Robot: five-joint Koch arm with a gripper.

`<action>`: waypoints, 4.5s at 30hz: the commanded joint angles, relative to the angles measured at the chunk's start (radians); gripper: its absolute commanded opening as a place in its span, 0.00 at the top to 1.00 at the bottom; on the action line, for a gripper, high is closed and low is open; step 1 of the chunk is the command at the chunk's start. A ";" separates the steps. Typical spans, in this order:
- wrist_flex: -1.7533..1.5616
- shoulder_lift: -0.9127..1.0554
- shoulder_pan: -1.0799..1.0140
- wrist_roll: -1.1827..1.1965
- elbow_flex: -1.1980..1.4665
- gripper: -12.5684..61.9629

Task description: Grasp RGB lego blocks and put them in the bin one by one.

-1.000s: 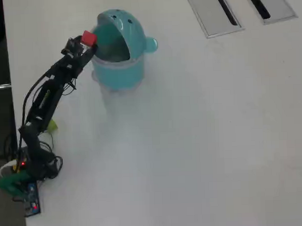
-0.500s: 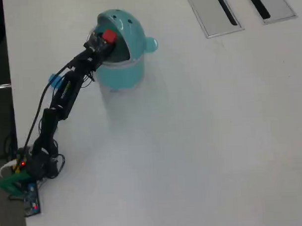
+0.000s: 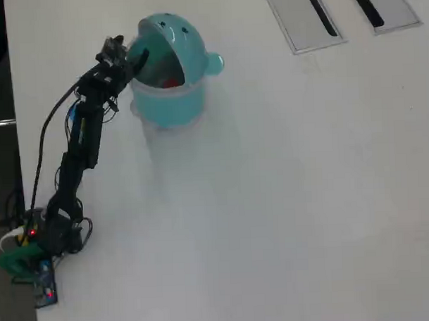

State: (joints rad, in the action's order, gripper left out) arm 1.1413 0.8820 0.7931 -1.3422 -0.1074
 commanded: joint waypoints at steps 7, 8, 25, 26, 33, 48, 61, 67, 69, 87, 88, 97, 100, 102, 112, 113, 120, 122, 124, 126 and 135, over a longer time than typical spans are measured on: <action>0.222 0.067 0.049 0.006 -0.098 0.38; 0.230 0.075 0.044 0.002 -0.098 0.38; 0.394 0.255 -0.043 -0.025 -0.098 0.38; 0.394 0.262 -0.043 -0.025 -0.098 0.38; 0.400 0.311 -0.017 -0.025 -0.097 0.38; 0.376 0.385 -0.006 -0.063 -0.051 0.38; 0.100 0.704 0.031 -0.092 0.604 0.38; -0.046 0.848 0.091 -0.092 0.930 0.38; -0.104 0.893 0.126 -0.069 1.039 0.38; -0.609 1.057 0.215 -0.034 1.786 0.38; -0.630 1.055 0.225 -0.034 1.807 0.38; -0.778 1.025 0.350 -0.034 1.925 0.38; -0.822 1.020 0.391 -0.031 1.951 0.38; -0.857 1.006 0.411 -0.023 1.960 0.38; -1.101 0.864 0.518 -0.023 1.977 0.38; -1.121 0.850 0.525 -0.020 1.977 0.38; -1.293 0.716 0.577 -0.014 1.967 0.38; -1.325 0.672 0.584 -0.014 1.948 0.38; -1.348 0.634 0.586 -0.015 1.928 0.38; -1.378 0.586 0.580 -0.023 1.916 0.38; -1.440 0.446 0.528 -0.187 1.898 0.38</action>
State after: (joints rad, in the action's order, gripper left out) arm -0.2132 1.3116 1.3223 -1.5202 1.8791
